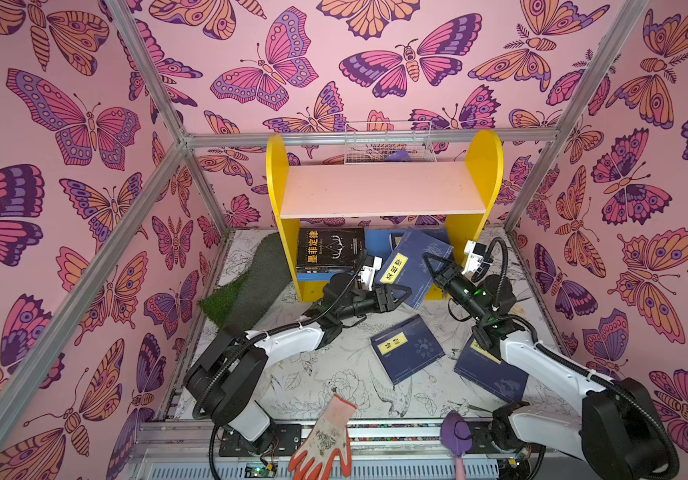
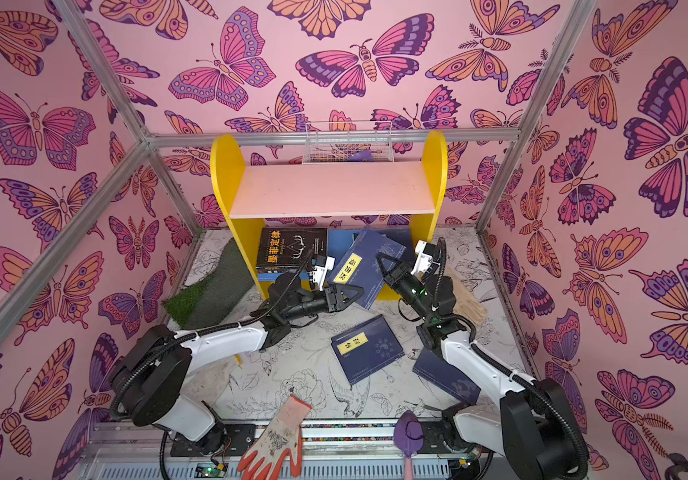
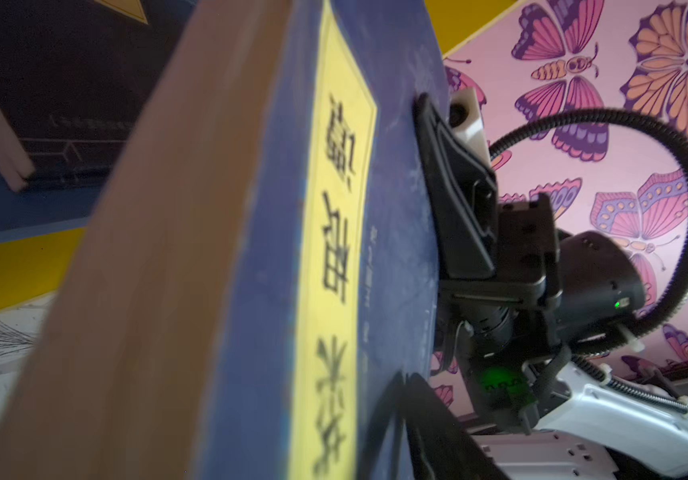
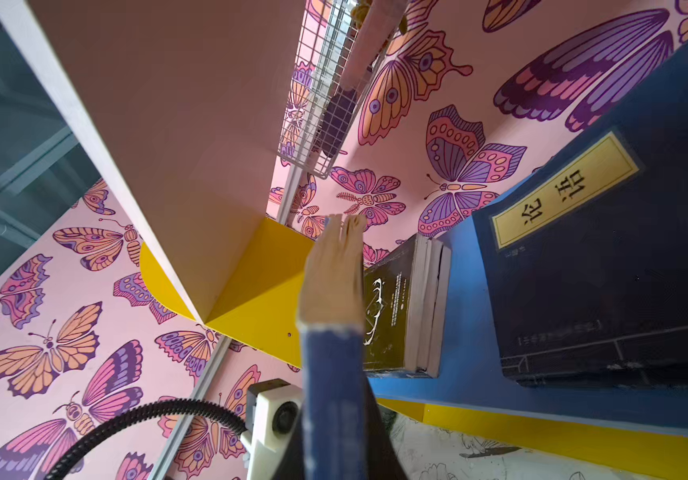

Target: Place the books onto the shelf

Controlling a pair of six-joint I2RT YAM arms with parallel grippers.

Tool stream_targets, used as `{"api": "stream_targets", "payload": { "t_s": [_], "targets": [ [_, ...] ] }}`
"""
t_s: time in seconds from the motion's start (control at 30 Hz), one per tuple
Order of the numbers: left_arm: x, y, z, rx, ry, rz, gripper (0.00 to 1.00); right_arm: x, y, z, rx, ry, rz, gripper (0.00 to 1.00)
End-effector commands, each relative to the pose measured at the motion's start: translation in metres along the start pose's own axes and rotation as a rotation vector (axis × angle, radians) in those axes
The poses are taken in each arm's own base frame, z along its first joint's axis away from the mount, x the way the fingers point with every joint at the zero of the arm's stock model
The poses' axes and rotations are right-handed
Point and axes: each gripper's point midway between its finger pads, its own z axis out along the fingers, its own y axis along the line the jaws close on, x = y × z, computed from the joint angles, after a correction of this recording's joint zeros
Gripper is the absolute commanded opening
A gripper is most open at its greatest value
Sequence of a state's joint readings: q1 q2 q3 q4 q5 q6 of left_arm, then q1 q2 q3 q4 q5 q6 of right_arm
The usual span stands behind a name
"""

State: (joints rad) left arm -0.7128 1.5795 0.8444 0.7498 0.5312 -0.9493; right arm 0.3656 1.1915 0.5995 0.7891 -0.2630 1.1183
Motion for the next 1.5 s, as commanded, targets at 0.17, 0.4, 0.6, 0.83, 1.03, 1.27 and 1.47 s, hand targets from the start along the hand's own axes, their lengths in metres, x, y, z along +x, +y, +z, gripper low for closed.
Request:
{"api": "stream_targets", "payload": {
  "t_s": [0.17, 0.4, 0.6, 0.83, 1.03, 1.27, 1.47],
  "targets": [
    [-0.021, -0.009, -0.018, 0.029, -0.099, 0.02, 0.0, 0.031, -0.035, -0.026, 0.187, 0.103, -0.086, 0.18],
    [-0.005, -0.002, -0.038, 0.088, 0.074, -0.028, 0.0, 0.017, -0.038, -0.047, 0.108, 0.154, -0.067, 0.51],
    [0.012, -0.013, -0.048, 0.136, 0.174, 0.003, 0.0, -0.003, -0.034, -0.052, 0.064, 0.123, -0.064, 0.52],
    [0.017, -0.005, -0.052, 0.073, 0.187, 0.017, 0.0, -0.003, -0.013, -0.049, -0.006, 0.162, -0.092, 0.5],
    [0.024, -0.011, -0.049, 0.106, 0.233, 0.023, 0.0, 0.005, -0.013, -0.042, -0.02, 0.221, -0.075, 0.31],
    [0.013, 0.005, -0.044, 0.029, 0.158, -0.016, 0.15, 0.013, -0.012, -0.039, -0.041, 0.243, -0.044, 0.02],
    [-0.002, 0.047, -0.052, -0.174, 0.008, -0.104, 0.52, -0.008, -0.027, -0.043, 0.002, 0.12, 0.008, 0.0]
  ]
}}
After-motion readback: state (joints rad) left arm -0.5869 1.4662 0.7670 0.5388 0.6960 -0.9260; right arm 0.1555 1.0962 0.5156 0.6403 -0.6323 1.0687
